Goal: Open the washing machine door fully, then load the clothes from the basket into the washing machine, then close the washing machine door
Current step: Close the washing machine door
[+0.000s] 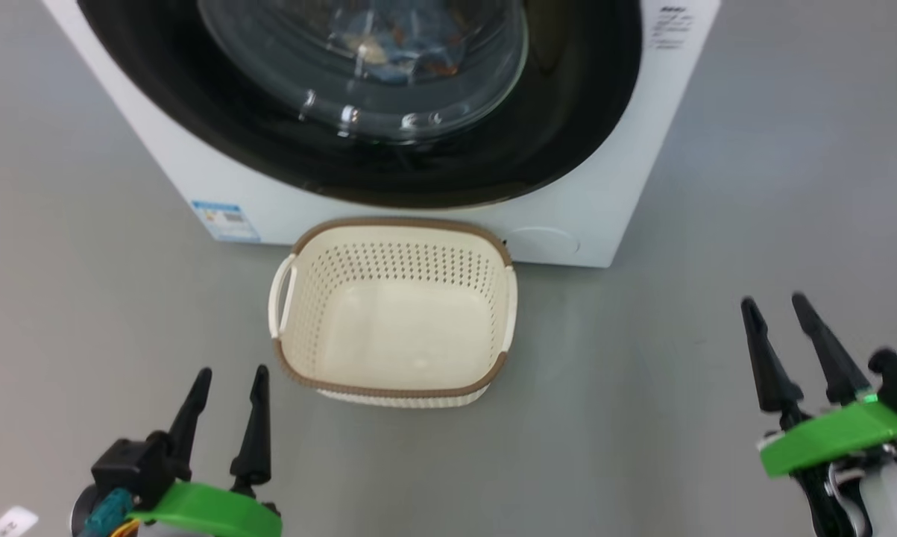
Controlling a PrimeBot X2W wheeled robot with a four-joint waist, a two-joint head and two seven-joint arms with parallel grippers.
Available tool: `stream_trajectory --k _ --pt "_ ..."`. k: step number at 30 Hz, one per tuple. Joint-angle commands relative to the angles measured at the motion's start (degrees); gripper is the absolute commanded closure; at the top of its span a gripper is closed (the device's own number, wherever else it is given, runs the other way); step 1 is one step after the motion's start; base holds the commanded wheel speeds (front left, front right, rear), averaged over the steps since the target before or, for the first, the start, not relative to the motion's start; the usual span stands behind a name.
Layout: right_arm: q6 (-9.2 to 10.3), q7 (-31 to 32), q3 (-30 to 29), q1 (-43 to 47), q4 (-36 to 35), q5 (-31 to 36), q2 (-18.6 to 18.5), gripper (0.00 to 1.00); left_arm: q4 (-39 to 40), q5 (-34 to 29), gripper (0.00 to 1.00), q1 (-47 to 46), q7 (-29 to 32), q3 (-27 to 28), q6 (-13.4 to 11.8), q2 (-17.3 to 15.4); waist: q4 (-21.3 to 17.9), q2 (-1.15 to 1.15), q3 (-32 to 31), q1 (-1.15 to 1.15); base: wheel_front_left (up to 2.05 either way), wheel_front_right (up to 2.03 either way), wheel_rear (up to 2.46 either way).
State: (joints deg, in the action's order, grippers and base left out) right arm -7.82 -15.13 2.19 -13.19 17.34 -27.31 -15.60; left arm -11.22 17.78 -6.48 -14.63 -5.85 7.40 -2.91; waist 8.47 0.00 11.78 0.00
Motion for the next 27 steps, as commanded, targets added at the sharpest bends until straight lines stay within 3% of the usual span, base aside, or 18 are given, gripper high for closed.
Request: stream_trajectory --k 1,16,27 --pt "0.33 0.1 0.3 1.9 -1.1 0.4 -0.2 0.0 0.8 -0.6 0.0 0.5 -0.4 2.2 0.1 -1.6 -2.4 0.0 -2.6 0.0 0.0 0.0 0.0" --pt "0.33 0.1 -2.7 8.1 -1.9 0.7 0.4 0.0 0.7 0.2 0.0 4.5 -0.4 3.2 0.1 -2.9 -7.2 0.0 -7.2 0.0 0.0 0.0 0.0" --pt "0.33 0.1 -3.7 10.3 -2.5 1.0 0.9 0.0 1.2 0.1 0.0 6.3 -0.4 4.1 0.1 -3.1 -8.5 0.0 -8.6 0.0 0.0 0.0 0.0"
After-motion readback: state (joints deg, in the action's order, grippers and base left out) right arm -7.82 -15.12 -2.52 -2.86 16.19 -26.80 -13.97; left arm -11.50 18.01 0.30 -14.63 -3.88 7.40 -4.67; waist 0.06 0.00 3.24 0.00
